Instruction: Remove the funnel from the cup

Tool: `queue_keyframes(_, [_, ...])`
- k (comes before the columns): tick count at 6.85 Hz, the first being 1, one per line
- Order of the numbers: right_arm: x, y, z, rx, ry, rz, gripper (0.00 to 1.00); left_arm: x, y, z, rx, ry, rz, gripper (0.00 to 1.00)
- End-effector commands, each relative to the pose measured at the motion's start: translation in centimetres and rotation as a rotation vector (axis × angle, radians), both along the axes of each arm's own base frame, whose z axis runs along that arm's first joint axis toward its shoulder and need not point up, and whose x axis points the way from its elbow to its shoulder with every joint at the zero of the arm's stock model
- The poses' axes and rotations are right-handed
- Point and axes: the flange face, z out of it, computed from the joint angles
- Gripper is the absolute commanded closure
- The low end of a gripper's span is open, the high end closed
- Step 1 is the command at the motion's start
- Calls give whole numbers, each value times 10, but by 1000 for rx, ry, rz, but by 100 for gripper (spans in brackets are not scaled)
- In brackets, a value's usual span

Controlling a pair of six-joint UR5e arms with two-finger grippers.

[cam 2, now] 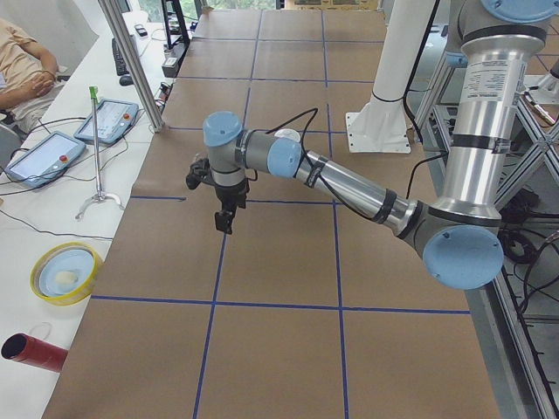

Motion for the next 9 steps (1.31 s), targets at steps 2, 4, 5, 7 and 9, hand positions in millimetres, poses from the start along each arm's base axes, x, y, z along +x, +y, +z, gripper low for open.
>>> queue_keyframes(2, [0,0,0,0,0,0,0,-82,72,136,-175,10,-110,0])
queue_keyframes(4, [0,0,0,0,0,0,0,-87,80,142,-157,35,-136,0])
queue_keyframes(5, [0,0,0,0,0,0,0,-88,78,137,-145,30,-135,0])
queue_keyframes(7, [0,0,0,0,0,0,0,-88,81,137,-140,36,-133,0])
queue_keyframes(9, [0,0,0,0,0,0,0,-88,80,144,-157,27,-137,0])
